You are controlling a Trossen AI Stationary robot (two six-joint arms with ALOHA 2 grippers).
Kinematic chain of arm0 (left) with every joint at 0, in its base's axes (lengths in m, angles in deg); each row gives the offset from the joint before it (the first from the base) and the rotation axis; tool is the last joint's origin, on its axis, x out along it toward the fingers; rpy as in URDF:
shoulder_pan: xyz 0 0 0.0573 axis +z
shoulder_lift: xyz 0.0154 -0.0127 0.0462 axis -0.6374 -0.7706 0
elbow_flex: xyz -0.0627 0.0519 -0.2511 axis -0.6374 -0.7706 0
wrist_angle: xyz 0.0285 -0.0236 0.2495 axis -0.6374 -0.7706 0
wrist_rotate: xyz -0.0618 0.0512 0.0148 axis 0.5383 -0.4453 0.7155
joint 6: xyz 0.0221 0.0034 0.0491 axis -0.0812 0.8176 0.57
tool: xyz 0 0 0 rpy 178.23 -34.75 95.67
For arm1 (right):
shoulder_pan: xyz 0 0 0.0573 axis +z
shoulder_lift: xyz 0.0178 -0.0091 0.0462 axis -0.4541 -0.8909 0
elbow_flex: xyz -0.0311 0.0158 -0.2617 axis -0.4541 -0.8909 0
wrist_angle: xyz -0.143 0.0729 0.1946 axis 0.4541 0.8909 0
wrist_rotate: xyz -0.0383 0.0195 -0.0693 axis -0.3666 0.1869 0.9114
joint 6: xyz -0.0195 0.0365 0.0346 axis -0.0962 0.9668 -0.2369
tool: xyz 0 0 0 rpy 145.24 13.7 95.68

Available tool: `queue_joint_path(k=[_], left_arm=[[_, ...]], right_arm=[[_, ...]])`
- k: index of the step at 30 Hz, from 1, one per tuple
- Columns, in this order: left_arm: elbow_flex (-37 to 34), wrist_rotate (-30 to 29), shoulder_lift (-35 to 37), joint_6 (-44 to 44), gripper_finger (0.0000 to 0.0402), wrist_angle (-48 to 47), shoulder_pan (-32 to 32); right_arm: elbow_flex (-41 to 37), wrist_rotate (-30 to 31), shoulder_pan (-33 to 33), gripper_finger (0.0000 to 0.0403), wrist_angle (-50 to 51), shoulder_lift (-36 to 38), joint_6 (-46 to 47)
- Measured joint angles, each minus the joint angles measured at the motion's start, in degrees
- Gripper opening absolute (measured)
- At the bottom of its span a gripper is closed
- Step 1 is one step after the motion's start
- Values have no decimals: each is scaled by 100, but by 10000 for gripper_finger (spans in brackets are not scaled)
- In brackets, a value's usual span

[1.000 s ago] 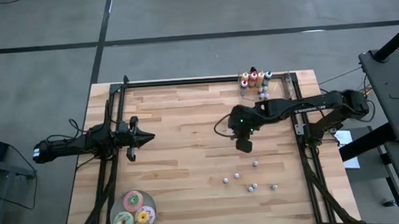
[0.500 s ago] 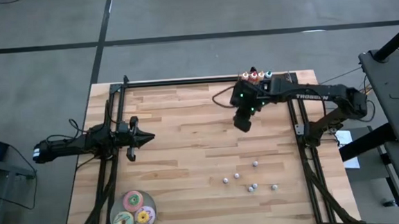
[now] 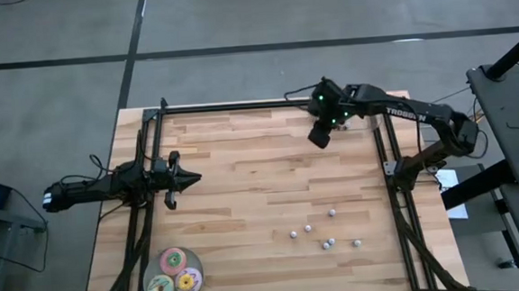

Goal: Pick & Place food coloring
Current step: Put the top small red food coloring bottle into the bin

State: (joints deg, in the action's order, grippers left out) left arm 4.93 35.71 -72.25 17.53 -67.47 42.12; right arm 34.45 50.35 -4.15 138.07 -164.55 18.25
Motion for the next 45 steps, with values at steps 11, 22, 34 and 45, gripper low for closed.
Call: queue_joint_path(k=[11,22,34,45], left_arm=[[1,1,0,0,0,-1,0],[1,0,0,0,0,0,0],[0,-2,-1,-1,0,0,0],[2,-1,1,-1,0,0,0]], right_arm=[[36,14,-575,60,117,137,403],[192,846,-694,60,1139,491,1695],[63,1071,-1359,60,1406,596,2033],[-690,1506,-1655,60,1157,939,2659]])
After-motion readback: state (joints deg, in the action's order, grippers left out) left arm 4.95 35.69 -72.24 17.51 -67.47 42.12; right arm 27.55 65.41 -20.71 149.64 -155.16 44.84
